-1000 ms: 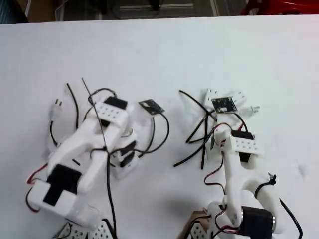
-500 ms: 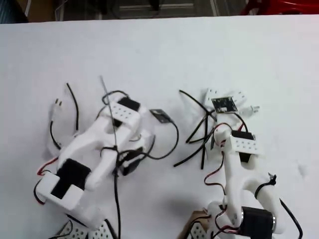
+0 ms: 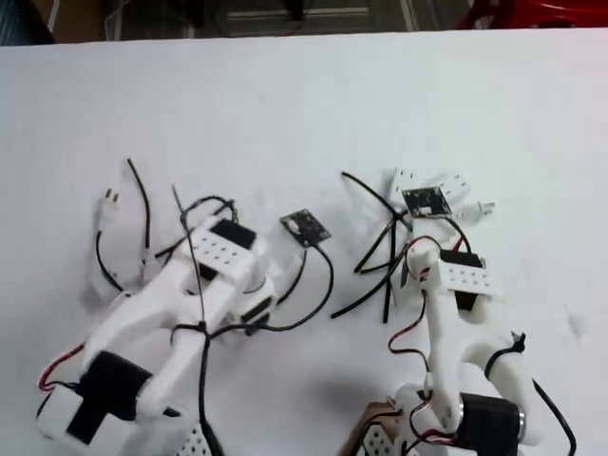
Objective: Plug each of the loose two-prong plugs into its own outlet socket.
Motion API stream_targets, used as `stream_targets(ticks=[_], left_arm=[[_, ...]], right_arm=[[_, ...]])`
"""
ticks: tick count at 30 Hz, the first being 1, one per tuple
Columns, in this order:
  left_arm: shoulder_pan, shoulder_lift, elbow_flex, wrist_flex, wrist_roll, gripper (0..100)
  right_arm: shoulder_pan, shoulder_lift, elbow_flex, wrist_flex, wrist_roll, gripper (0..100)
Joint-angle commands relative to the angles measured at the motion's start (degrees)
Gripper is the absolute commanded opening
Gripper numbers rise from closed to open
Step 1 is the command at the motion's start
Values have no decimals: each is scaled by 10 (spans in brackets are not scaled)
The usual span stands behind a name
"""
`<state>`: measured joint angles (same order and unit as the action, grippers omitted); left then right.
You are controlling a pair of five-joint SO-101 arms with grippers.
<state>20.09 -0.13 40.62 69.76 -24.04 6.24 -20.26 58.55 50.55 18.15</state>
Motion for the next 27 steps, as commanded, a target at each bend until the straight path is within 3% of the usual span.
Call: stream_targets(ticks=[1,8,17,22,27], left_arm=[[-22,1,17,-31,-19,151],[-16,29,8,-28,-20,146],[-16,169,-116,65,-17,119],[3,124,-76,38,-12,106],[3,-12,30,-33,18,130]], right_arm=[[3,0,-2,-5,4,24],[3,0,-2,-5,4,24],[3,0,-2,-5,4,24],[3,0,-2,-5,4,24],[3,0,-2,-5,4,24]])
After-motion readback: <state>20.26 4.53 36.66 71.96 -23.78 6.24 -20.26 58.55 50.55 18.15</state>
